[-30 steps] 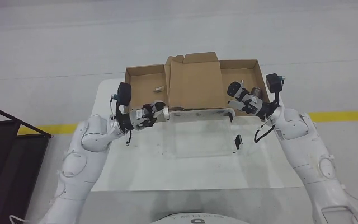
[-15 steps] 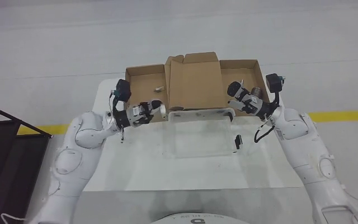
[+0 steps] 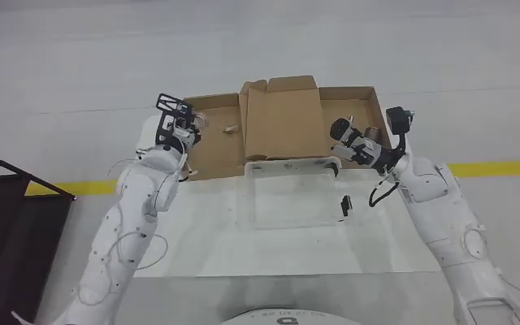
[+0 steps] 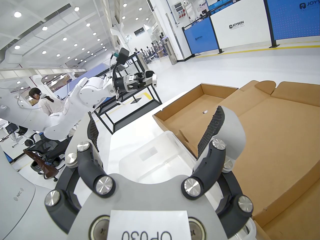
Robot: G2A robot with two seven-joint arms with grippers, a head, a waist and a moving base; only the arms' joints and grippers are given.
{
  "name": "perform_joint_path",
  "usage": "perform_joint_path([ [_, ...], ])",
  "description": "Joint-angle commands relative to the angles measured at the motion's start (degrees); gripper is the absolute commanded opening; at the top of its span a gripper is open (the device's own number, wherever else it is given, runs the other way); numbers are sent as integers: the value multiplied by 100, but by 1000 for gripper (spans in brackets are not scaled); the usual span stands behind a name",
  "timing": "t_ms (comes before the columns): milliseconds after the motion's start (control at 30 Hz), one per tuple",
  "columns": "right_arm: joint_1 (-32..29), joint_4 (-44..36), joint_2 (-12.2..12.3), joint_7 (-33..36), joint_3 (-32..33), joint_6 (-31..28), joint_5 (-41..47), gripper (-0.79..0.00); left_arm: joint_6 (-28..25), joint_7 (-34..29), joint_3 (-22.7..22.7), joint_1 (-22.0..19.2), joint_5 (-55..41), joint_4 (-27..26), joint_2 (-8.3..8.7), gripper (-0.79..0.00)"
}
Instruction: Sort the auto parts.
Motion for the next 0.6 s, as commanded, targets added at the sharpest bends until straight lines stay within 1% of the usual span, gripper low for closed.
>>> perform_joint_path([
  [0, 0, 0, 0, 0, 0, 0, 0, 0, 200, -224, 349, -206, 844, 322, -41, -785],
  [100, 0, 0, 0, 0, 0, 0, 0, 0, 273, -470, 875, -693, 1272, 1096, -164, -785],
  [200, 0, 0, 0, 0, 0, 0, 0, 0, 331, -514, 1364, -1148, 1330, 1902, -329, -785],
  [267, 0, 0, 0, 0, 0, 0, 0, 0, 321, -454, 1636, -1378, 1190, 2306, -446, -785],
  [333, 0, 0, 0, 0, 0, 0, 0, 0, 313, -439, 1903, -1555, 1214, 2592, -552, -785],
  [400, 0, 0, 0, 0, 0, 0, 0, 0, 300, -423, 2074, -1704, 1132, 2858, -646, -785],
  [567, 0, 0, 0, 0, 0, 0, 0, 0, 320, -346, 2327, -2019, 1023, 3477, -839, -785],
])
